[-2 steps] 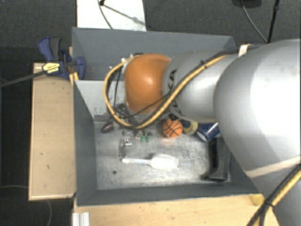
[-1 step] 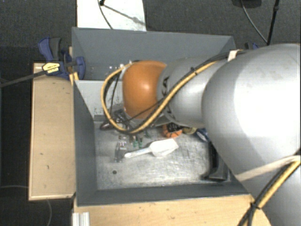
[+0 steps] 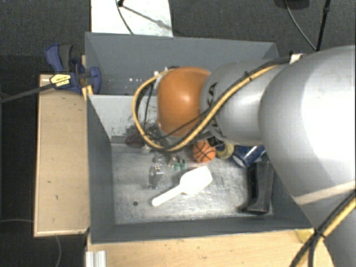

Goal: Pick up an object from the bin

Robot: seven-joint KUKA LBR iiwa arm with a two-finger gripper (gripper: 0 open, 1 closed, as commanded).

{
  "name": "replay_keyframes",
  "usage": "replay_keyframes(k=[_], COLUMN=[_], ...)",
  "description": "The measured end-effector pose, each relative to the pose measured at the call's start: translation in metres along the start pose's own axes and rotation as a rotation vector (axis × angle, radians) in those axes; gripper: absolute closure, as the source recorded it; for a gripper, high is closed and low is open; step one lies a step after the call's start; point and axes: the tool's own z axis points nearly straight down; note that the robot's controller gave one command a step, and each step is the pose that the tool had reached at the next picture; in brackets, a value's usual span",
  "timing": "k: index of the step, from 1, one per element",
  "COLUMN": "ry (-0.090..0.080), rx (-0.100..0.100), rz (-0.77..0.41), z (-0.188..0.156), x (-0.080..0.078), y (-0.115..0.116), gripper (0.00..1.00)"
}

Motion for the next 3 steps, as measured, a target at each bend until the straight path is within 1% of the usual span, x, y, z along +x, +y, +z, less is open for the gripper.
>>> replay_keyframes(k=[1,2,3], ry=[-0.014,-0.013,-0.012], rx=[0.0,0.0,0.0], rz=[-0.27,-0.265,-0.264], z=[0.0102,0.0104,0.0105], x=[0.0078,0.008,0.0081], y=[-0.0584,-0.0582,-0.0583], gripper=[1.0,0.0,0.0])
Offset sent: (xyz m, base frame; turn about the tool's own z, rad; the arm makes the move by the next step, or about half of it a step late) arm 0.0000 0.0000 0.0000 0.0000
